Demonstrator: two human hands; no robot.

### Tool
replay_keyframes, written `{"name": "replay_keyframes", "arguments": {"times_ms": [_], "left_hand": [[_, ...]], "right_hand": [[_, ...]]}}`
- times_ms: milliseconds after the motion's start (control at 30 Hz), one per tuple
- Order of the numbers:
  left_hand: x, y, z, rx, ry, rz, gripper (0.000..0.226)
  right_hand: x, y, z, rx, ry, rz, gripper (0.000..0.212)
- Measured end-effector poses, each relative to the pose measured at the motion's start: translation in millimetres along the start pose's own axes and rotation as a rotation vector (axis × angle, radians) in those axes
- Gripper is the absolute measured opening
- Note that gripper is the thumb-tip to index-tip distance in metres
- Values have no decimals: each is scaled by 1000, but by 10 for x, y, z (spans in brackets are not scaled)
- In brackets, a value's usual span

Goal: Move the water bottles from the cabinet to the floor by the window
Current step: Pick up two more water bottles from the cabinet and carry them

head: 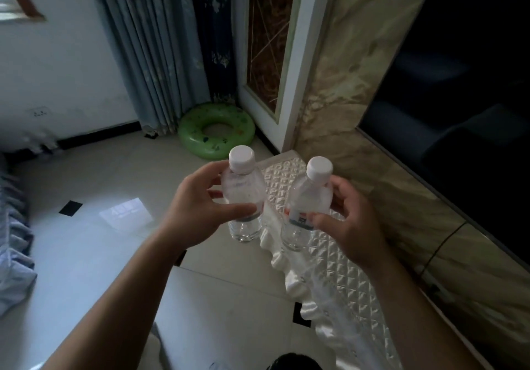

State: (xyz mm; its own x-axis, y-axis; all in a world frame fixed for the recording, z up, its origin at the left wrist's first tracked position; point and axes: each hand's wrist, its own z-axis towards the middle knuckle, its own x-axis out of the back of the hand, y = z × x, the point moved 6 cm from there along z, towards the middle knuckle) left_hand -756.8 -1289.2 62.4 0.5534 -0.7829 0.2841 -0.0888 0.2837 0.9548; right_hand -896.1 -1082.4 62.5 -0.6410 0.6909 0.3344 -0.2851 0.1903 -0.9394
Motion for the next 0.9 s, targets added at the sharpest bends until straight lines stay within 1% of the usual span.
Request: {"name": "replay_keyframes", "arguments": {"times_ms": [167,333,400,467,700,833,900], "left_hand": [[496,-119,280,-6,2,25,76],[871,-306,551,4,19,13,77],[1010,-395,681,17,26,6,78],[1148,-494,835,28,35,4,77],[1732,-796,1552,64,97,15,79],[2093,-898,1969,71,133,33,82],[2287,-941,2144,63,162,39,83]], "right_hand": [[-419,-158,339,-1,-9,-8,55],[-805,-241,793,5,-32,-7,57],[-945,-243,1010,3,-46,-6,61],[-1081,-232,1252,6,-58,4,64],[-1533,-261,2252,13,-107,56,60],[-1838,-322,2842,30,-164,59,55],[-2012,-348,3105,40,-194,48,56]]}}
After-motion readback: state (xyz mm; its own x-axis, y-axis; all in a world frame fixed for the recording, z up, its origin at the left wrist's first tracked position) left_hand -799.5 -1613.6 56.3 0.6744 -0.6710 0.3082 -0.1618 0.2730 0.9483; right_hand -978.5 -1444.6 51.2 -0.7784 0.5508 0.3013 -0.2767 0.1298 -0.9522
